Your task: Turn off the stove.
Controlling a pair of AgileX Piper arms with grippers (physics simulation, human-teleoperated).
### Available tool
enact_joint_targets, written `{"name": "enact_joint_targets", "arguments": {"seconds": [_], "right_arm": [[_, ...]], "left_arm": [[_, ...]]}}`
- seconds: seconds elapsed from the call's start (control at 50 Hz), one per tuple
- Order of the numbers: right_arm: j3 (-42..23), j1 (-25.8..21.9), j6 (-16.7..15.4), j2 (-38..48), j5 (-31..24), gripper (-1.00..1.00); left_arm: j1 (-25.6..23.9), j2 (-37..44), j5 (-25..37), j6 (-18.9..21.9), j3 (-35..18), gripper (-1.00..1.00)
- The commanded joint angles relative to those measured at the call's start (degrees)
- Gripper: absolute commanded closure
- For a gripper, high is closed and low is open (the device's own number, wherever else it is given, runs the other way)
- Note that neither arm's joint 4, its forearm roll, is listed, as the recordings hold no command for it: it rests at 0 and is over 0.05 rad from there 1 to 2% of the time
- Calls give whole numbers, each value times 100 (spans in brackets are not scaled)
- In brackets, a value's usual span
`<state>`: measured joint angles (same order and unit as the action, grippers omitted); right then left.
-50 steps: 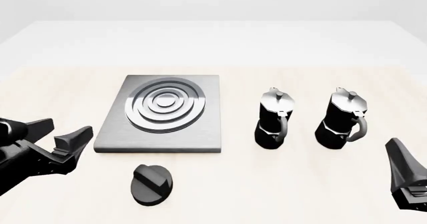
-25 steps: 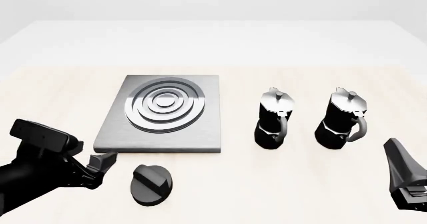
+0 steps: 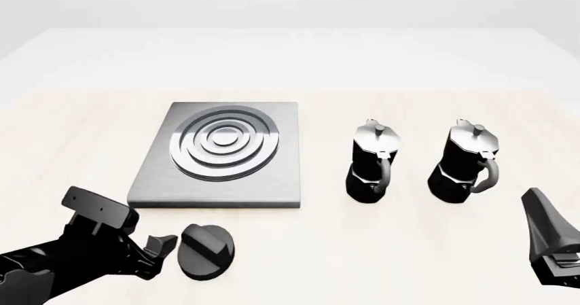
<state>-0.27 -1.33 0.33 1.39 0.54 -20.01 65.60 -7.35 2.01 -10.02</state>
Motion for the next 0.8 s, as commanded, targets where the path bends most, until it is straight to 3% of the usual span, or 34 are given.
{"name": "enact_joint_targets", "arguments": {"seconds": [0.02,0.5,0.8], "right_arm": [[0,-9,-2,-12,-11,-100],[-7,-4,35,-40,-41,-100],[-8,8,78,-58,-63,-100]], "left_arm": [[-113,409,-352,-7,87,-100],[-60,689,-345,313,-283,-100],[-286,1111,-685,219,-435,-100]]}}
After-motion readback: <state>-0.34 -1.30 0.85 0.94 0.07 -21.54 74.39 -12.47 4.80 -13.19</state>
